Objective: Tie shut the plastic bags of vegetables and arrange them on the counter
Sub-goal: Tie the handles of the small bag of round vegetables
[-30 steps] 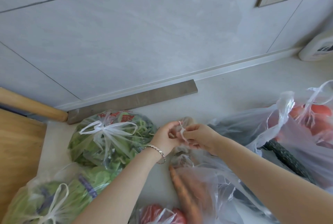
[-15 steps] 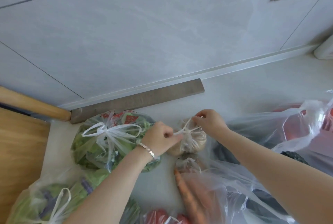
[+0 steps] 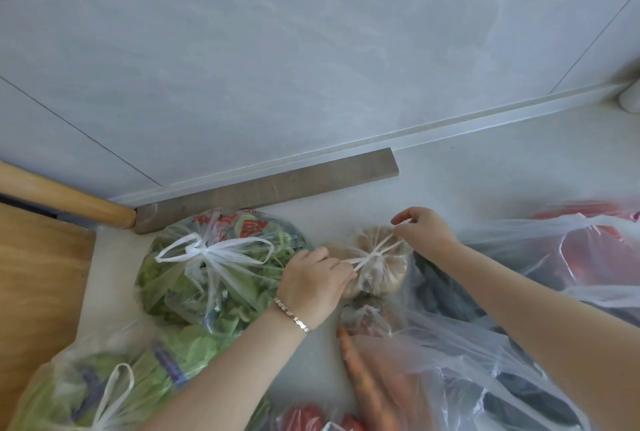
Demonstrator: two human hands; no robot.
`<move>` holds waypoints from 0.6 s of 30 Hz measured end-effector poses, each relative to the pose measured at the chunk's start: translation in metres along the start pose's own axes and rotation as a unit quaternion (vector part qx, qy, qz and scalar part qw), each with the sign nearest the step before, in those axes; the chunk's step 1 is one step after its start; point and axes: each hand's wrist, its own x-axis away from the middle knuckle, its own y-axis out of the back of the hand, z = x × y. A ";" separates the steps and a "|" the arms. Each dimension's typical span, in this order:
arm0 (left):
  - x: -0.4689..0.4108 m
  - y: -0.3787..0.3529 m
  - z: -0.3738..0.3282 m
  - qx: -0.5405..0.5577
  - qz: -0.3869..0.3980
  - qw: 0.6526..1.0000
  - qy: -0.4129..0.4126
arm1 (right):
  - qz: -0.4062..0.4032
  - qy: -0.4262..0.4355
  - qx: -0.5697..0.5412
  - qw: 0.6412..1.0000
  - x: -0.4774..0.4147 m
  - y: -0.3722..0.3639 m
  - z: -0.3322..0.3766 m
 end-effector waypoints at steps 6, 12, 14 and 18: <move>0.000 -0.006 0.009 -0.018 -0.029 0.995 -0.091 | 0.013 0.137 0.066 0.988 0.001 0.006 -0.005; -0.006 -0.005 0.005 -0.005 -0.027 0.995 -0.096 | 0.014 0.248 0.161 0.955 -0.001 0.012 0.008; -0.006 -0.004 0.006 -0.001 -0.023 0.995 -0.098 | 0.009 0.262 0.232 0.937 -0.002 0.013 0.011; -0.010 -0.002 0.005 0.014 -0.021 0.995 -0.094 | -0.046 0.253 0.287 0.923 0.000 0.004 0.012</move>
